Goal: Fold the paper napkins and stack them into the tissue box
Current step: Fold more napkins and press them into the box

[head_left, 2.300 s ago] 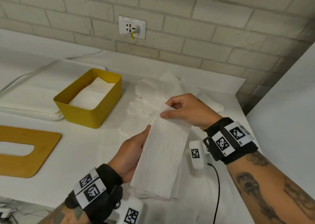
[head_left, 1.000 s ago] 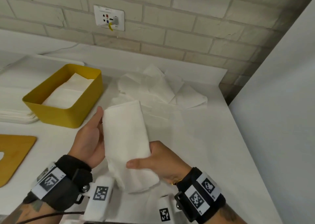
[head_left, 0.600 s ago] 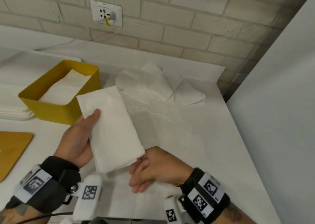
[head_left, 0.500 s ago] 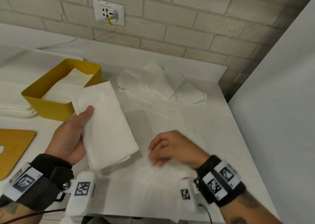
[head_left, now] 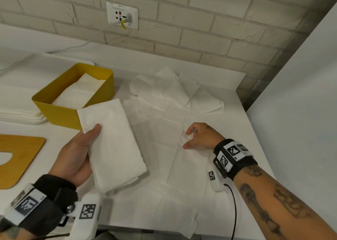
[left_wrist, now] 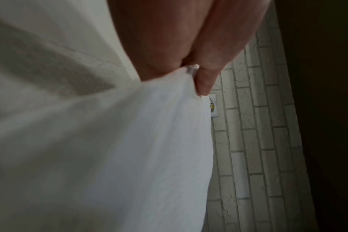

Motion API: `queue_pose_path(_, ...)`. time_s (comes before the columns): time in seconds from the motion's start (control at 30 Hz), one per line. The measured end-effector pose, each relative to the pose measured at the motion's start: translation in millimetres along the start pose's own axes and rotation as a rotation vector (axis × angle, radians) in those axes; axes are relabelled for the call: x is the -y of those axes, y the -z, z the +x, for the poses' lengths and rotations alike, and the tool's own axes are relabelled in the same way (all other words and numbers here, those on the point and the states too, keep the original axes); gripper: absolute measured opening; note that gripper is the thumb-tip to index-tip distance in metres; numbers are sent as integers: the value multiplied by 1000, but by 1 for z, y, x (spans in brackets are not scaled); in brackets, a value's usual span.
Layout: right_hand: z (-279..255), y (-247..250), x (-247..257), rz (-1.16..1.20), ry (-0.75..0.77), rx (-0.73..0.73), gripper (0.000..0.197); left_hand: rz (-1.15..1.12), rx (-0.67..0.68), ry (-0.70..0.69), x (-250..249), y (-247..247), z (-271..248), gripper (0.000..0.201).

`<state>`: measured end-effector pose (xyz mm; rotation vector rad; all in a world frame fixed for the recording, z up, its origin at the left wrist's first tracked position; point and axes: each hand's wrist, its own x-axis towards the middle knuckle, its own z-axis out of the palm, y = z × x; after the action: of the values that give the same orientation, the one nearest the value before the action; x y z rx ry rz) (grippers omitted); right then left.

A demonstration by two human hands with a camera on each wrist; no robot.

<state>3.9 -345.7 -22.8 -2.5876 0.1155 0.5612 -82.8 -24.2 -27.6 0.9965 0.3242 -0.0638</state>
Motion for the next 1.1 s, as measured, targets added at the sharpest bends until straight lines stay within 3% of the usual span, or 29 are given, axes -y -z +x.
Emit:
queue_pose_path(0.17, 3, 0, 2, -34, -21, 8, 66, -10, -7, 12, 1, 1, -1, 35)
queue_pose_path(0.43, 5, 1, 7, -105, -12, 6, 49, -8, -1, 22, 1, 2, 0, 37)
queue_pose_path(0.57, 6, 0, 5, -39, 47, -9, 48, -2, -3, 22, 1, 5, 1, 36)
queue_pose_path(0.73, 12, 12, 8, 117, 101, 11, 61, 6, -10, 21, 2, 3, 2, 36)
queue_pose_path(0.9, 12, 31, 4, 183, 192, 2, 22, 10, -10, 20, 3, 0, 4, 36)
queue_pose_path(1.1, 8, 35, -10, 381, 252, -116, 13, 34, -30, 1, 5, -1, 6, 36)
